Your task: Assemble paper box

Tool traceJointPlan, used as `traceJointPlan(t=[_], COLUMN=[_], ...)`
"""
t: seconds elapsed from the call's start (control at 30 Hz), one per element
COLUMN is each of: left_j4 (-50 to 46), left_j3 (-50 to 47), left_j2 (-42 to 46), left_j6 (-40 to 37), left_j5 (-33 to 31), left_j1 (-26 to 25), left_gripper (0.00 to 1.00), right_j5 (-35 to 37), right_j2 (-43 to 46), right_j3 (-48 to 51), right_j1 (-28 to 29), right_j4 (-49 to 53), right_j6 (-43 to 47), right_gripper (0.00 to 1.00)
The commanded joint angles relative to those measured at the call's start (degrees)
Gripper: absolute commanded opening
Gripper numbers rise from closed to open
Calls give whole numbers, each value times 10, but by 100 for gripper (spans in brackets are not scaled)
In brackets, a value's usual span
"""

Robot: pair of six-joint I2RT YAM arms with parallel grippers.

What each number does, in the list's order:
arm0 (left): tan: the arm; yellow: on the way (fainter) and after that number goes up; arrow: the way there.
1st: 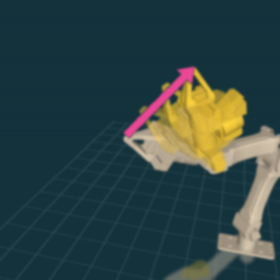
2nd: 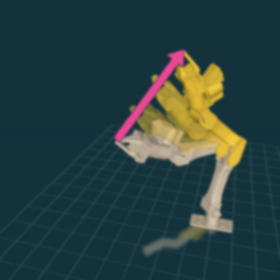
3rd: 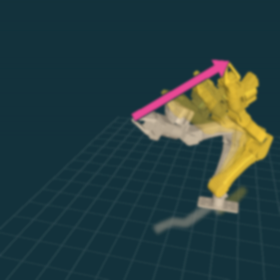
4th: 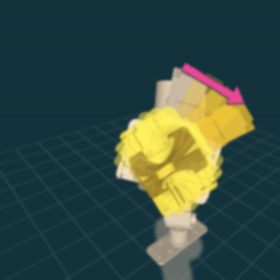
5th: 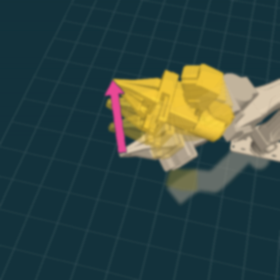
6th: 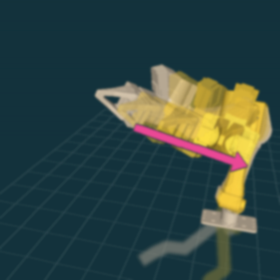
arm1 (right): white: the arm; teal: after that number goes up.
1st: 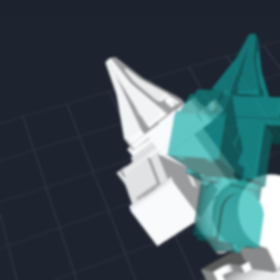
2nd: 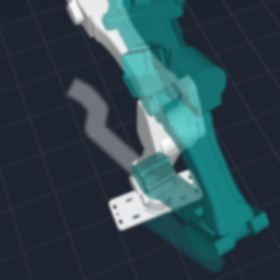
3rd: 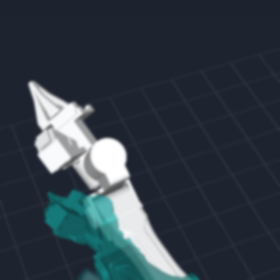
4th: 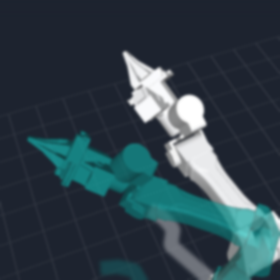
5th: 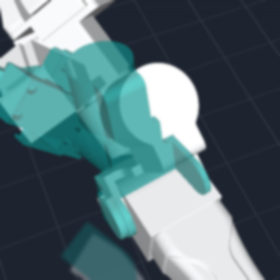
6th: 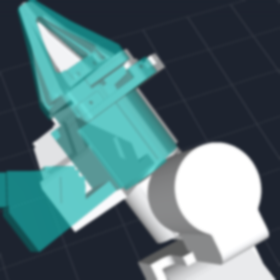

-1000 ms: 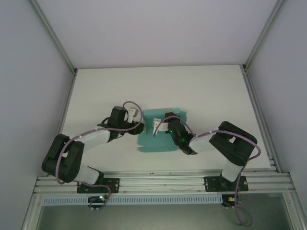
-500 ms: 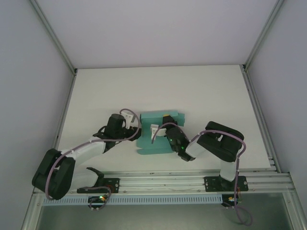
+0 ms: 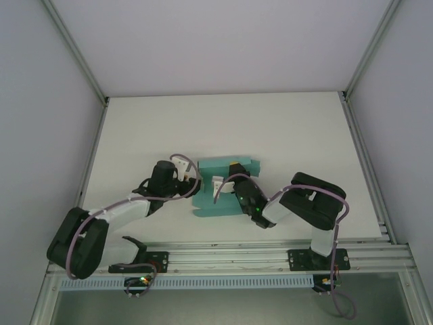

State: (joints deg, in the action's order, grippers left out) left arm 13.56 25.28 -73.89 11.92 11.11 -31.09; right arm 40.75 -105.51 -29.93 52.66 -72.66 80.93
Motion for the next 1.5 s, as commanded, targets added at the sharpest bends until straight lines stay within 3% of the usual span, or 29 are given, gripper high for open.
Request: traceJointPlan(t=[0.0,0.27,0.47,0.57,0.8,0.97,1.07,1.13,1.17,1.2,1.3,1.47], left_j4=[50,180,217,251,272,274,293,299,299,299,275,255], left_j3=[16,9,8,7,30,53,55,55,55,54,55,46], left_j2=[-31,-86,-119,-138,-187,-230,-254,-261,-262,-261,-249,-226], left_j6=[-12,-11,-18,-9,1,2,15,13,11,8,-1,-21], left_j5=[14,24,8,-27,-172,-257,-268,-256,-249,-240,-226,-182], left_j1=[-2,-8,-10,-14,-42,-67,-71,-71,-71,-71,-71,-71], left_gripper=[60,66,67,54,14,0,0,0,0,0,0,0], right_j5=[-2,-27,-25,-29,-9,-11,-7,4,9,10,-10,-105], right_j2=[28,70,82,87,79,95,103,111,120,131,190,348], right_j3=[3,-5,-6,-10,-21,-33,-40,-38,-38,-36,-27,-12], right_j1=[8,12,13,15,23,32,32,31,31,30,24,6], right_j4=[40,208,230,256,284,360,402,404,406,408,442,549], right_j6=[-26,-112,-121,-134,-163,-225,-263,-283,-297,-311,-365,-488], right_gripper=[0,0,0,0,0,0,0,18,36,42,53,71])
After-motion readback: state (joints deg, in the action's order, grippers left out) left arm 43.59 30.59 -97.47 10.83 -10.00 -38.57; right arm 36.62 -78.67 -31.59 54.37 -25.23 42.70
